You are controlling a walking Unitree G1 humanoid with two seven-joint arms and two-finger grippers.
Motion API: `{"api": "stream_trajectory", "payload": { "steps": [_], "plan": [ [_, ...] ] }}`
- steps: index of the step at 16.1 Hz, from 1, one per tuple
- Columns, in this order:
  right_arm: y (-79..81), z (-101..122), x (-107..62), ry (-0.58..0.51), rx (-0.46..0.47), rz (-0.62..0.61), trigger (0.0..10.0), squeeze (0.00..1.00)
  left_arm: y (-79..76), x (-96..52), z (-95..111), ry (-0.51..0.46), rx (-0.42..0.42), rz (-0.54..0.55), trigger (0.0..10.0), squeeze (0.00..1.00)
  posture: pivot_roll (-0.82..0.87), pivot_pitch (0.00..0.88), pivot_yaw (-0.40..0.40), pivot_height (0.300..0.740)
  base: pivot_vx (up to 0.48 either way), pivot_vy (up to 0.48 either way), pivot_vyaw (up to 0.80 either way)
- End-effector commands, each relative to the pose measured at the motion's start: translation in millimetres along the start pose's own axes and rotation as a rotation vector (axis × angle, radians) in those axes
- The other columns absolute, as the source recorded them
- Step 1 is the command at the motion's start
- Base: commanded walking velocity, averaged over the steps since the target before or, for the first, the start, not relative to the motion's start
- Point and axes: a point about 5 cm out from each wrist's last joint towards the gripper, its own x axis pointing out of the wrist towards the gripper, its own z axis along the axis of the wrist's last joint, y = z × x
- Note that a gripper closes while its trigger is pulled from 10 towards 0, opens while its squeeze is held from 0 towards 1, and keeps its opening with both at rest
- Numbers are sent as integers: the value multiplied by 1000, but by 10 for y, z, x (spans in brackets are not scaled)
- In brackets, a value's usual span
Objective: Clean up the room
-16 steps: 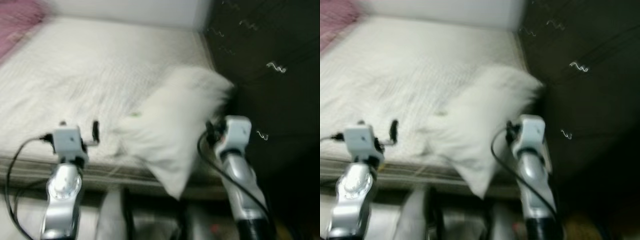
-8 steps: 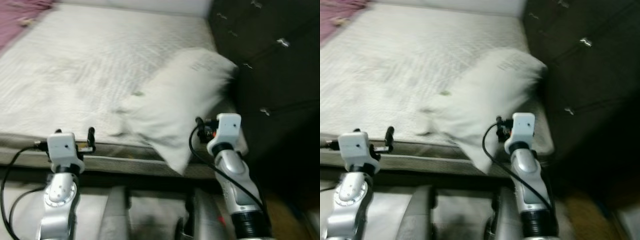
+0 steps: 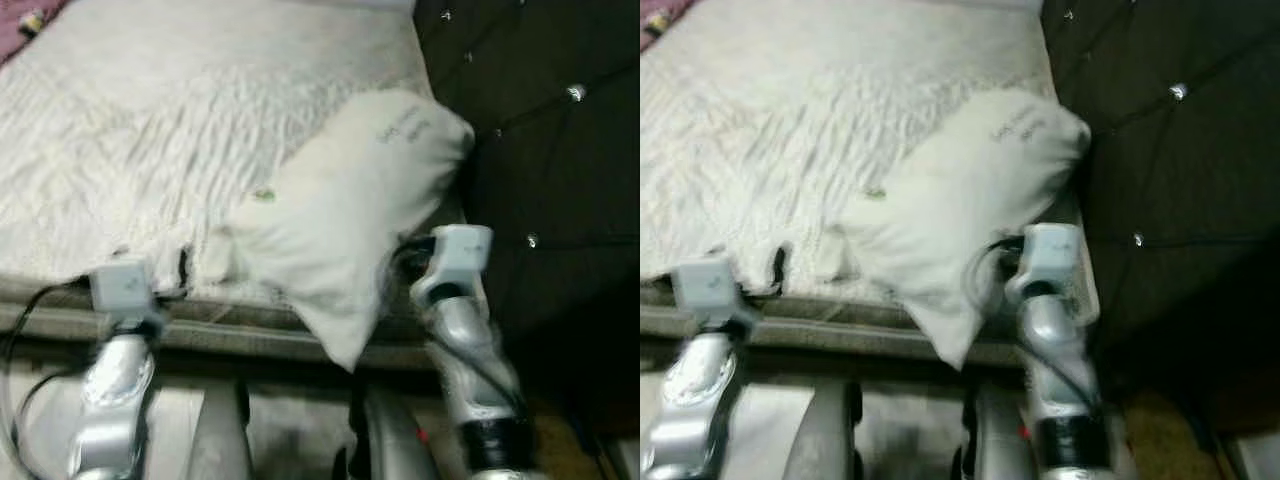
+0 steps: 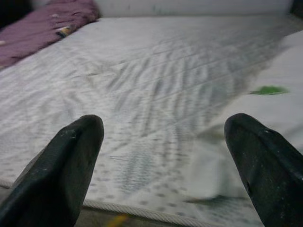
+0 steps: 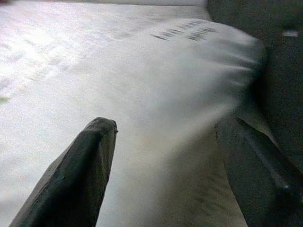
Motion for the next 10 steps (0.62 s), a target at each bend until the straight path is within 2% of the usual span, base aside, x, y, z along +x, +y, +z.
{"api": "stream_trajectory", "payload": {
  "steps": [1,5,10],
  "plan": [
    [-168,-6,-16,2,-15,-52,10000,0,-89,12,27,-9,-18,-33,10000,0,93,112,-50,617,315,0,0],
    [-177,3,-6,-4,-21,-56,10000,0,-92,6,26,-9,-22,-33,10000,0,98,112,-51,617,314,0,0],
    [-174,-8,-20,-6,-19,-56,10000,0,-135,-4,-9,13,-28,-36,10000,0,98,103,-49,617,0,0,0]
  ]
}}
